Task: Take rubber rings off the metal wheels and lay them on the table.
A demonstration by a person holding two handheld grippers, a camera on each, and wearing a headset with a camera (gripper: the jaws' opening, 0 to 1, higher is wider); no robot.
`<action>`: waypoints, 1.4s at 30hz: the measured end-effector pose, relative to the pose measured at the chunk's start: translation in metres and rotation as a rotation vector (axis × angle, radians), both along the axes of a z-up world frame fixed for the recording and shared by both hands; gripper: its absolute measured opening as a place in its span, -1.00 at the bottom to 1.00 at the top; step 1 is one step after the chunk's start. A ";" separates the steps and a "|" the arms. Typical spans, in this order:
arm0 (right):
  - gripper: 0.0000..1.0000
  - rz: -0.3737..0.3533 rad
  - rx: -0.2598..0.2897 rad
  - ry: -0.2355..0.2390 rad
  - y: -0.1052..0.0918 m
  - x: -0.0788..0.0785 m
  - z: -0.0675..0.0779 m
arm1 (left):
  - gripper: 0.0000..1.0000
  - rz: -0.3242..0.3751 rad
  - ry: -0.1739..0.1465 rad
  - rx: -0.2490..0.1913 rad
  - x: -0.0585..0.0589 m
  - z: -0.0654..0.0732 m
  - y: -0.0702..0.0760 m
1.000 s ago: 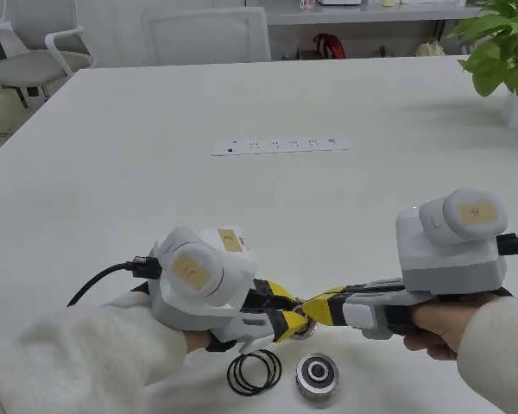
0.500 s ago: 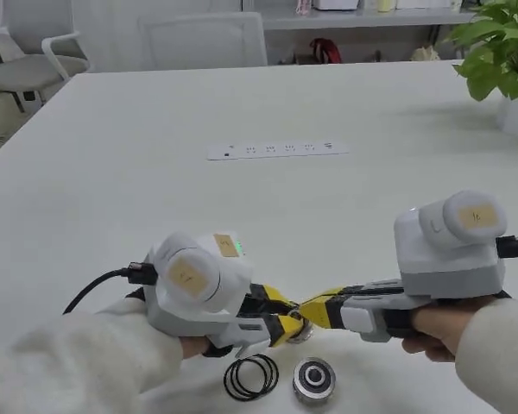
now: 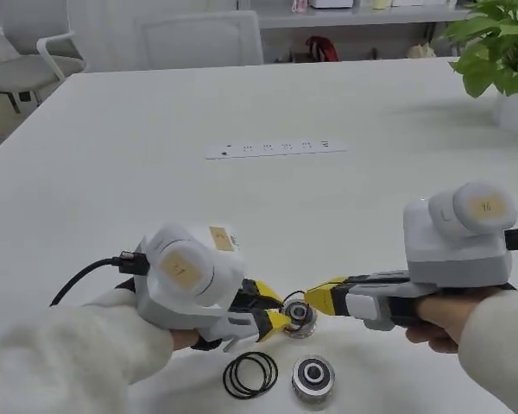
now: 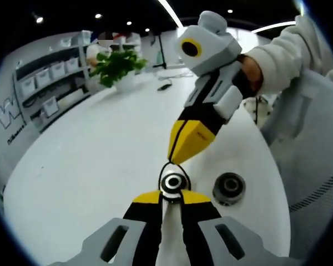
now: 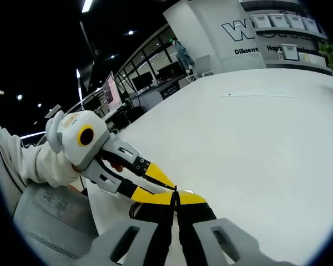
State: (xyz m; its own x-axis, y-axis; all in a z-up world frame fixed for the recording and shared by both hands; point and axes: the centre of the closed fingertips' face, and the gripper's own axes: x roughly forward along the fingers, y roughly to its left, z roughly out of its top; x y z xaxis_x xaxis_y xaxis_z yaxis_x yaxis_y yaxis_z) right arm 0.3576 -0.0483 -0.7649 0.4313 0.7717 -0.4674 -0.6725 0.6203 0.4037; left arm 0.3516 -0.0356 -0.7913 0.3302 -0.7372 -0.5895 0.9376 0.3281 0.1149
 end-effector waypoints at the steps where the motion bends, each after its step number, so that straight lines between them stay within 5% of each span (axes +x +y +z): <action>1: -1.00 -0.005 0.005 -0.002 0.000 0.001 0.001 | -0.75 0.002 -0.001 -0.003 0.000 0.001 0.000; 11: -1.00 -0.035 0.034 -0.018 -0.004 0.006 0.011 | -0.56 0.034 -0.004 -0.027 0.008 0.014 0.010; 16: -1.00 -0.082 0.083 -0.014 -0.013 0.013 0.022 | -0.17 0.109 0.019 -0.135 0.018 0.042 0.017; 23: -1.00 -0.124 0.131 -0.006 -0.020 0.017 0.035 | -0.04 0.103 -0.022 -0.255 0.019 0.082 0.019; 33: -1.00 -0.073 0.154 -0.026 -0.008 0.007 0.050 | 0.28 0.076 -0.056 -0.296 0.003 0.105 0.024; 42: -1.00 -0.043 0.186 -0.014 0.000 0.001 0.057 | 0.43 0.064 -0.060 -0.279 -0.012 0.105 0.035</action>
